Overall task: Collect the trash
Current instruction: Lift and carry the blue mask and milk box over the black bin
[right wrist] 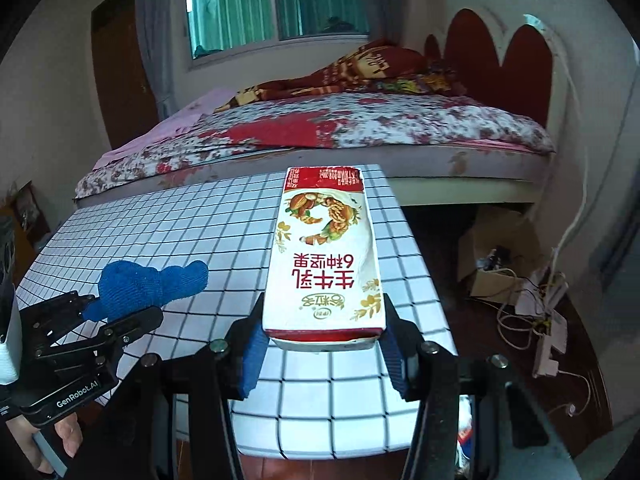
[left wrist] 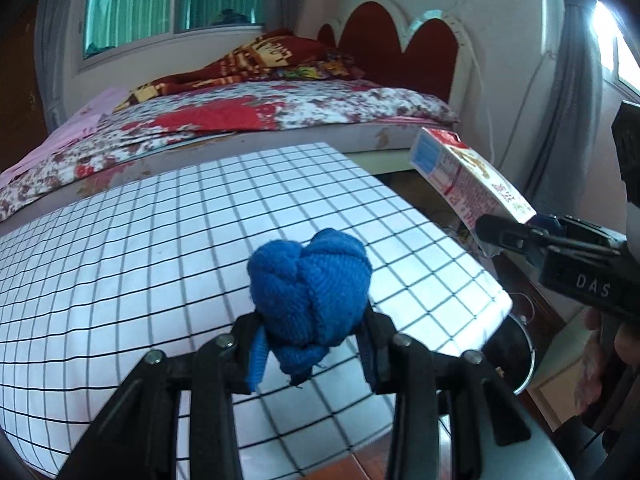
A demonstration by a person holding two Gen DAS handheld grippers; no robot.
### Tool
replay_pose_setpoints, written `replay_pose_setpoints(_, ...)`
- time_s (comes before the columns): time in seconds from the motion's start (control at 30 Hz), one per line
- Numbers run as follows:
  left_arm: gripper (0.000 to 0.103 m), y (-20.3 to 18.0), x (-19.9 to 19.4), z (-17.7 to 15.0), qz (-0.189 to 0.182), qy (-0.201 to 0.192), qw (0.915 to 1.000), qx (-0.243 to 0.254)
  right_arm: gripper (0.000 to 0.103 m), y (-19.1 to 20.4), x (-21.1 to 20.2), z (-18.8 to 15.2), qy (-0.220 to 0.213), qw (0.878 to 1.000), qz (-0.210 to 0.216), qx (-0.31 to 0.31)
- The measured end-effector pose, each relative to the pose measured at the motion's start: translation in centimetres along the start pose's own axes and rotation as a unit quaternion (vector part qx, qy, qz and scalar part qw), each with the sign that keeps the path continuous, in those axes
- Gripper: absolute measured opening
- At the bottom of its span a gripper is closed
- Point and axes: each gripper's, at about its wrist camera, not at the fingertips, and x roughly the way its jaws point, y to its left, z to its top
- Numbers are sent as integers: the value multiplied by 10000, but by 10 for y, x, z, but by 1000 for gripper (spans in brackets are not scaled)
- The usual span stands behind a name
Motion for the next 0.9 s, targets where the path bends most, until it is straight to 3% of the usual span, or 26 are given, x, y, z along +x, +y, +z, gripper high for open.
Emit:
replay_pose_setpoints(0.43,38,-85,1,-1,-656,6,9966,490,52,-72,-62,-32,-52,9969,-664,424)
replay_pose_setpoints(0.9,38,-185,16,-13,-1407,165,9848,1005,52,-154,-116,-83,51,9864,-1309,994)
